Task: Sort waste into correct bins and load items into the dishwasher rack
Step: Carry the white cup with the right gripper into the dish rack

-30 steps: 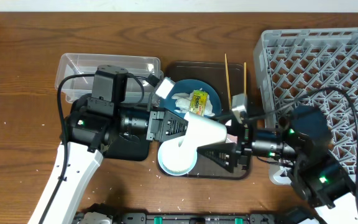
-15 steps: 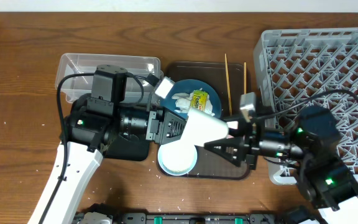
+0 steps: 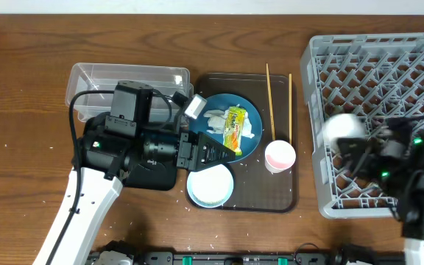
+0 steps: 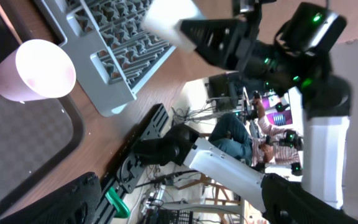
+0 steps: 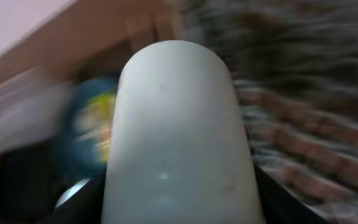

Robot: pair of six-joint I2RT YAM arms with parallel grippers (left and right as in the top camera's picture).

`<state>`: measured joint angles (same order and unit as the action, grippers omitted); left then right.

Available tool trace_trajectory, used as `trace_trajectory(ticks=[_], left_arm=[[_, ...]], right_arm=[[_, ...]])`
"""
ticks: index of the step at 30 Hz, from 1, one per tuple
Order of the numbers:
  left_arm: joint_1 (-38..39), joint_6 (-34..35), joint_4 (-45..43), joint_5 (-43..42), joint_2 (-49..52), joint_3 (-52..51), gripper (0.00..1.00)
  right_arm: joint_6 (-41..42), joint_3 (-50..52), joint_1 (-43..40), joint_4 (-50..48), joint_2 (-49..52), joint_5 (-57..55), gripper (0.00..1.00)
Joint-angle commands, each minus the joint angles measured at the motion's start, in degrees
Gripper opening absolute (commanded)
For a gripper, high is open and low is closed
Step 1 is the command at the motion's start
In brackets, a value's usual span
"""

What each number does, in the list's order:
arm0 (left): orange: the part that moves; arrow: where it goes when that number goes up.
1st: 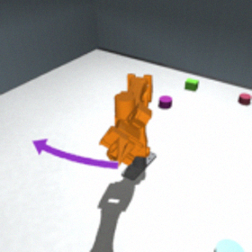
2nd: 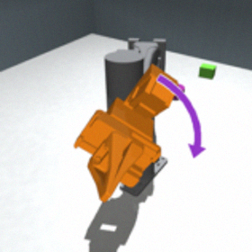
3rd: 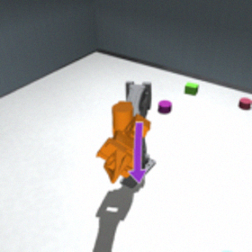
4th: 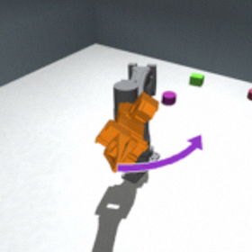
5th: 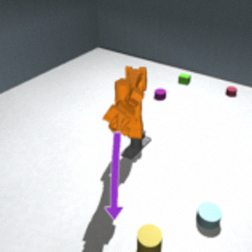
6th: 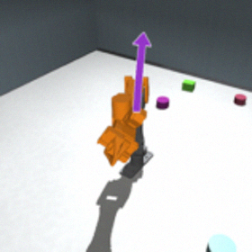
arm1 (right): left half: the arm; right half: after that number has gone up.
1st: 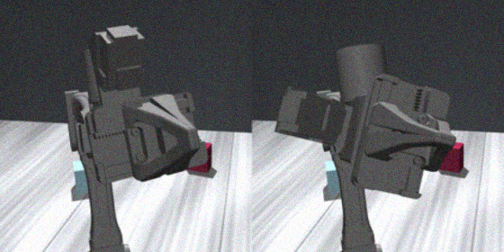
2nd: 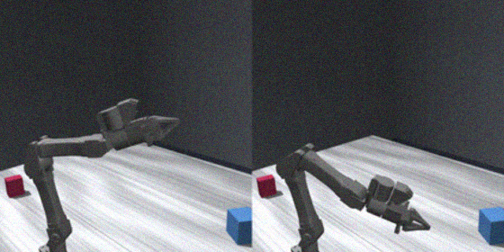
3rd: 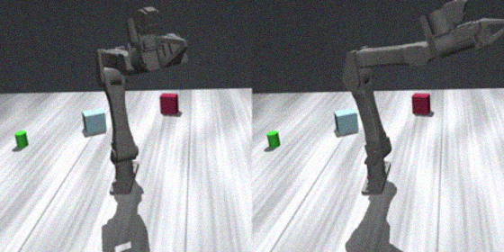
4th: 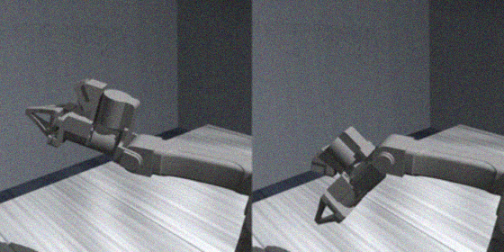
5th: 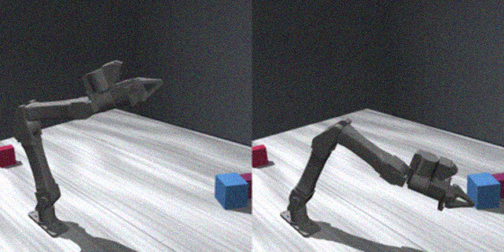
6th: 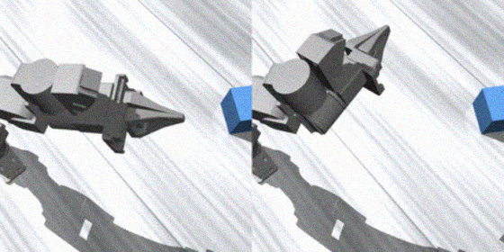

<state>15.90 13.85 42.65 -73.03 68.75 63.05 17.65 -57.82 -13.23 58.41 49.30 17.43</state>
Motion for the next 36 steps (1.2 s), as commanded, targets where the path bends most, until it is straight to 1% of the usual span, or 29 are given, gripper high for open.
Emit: trace_trajectory(ticks=[1,5,12,17,18,20,22,23,25,26,27,32,34,36], left_arm=[[0.0,-0.8,0.1,1.0,-0.3,1.0,0.86],[0.0,-0.7,0.2,1.8,-0.3,1.0,0.86],[0.0,-0.7,0.9,1.8,-0.3,1.0,0.86],[0.0,-0.8,0.8,1.8,-0.3,1.0,0.86],[0.0,-0.8,0.9,1.8,-0.3,1.0,0.86],[0.0,-0.8,0.8,1.8,-0.3,1.0,0.86],[0.0,-0.8,0.8,1.8,-0.3,1.0,0.86],[0.0,-0.8,0.8,1.8,-0.3,1.0,0.87],[0.0,-0.8,0.8,1.8,-0.3,1.0,0.86],[0.0,-0.8,0.8,1.8,-0.3,1.0,0.86],[0.0,-0.7,0.8,1.8,-0.3,1.0,0.86],[0.0,-0.8,0.8,2.3,-0.3,1.0,0.86],[0.0,-0.7,0.9,4.2,-0.3,1.0,0.86],[0.1,-0.7,1.3,7.3,-0.3,1.0,0.86]], right_arm=[[3.2,-6.1,-3.6,3.3,4.2,-18.2,0.39],[5.5,-7.3,-5.7,5.3,11.2,-19.0,0.39],[5.8,-7.3,-10.3,9.3,26.1,-20.0,0.4],[5.9,-7.3,-13.4,9.8,31.5,-20.0,0.39],[5.9,-7.3,-13.9,9.7,32.0,-20.0,0.43],[6.1,-7.3,-14.6,9.5,32.9,-19.5,0.56],[6.1,-7.3,-14.9,9.5,33.1,-18.9,0.6],[6.1,-7.3,-14.9,9.4,33.1,-18.9,0.64],[6.1,-7.6,-14.9,9.6,33.0,-18.2,0.77],[5.8,-8.1,-14.9,10.1,33.0,-17.5,0.81],[5.2,-8.6,-14.9,10.4,33.0,-16.0,0.83],[-3.7,-10.9,-14.6,11.7,29.8,-1.4,0.85],[-6.3,-11.0,-13.8,11.7,27.0,2.8,0.85],[-6.5,-11.0,-12.4,11.8,23.9,4.4,0.84]])
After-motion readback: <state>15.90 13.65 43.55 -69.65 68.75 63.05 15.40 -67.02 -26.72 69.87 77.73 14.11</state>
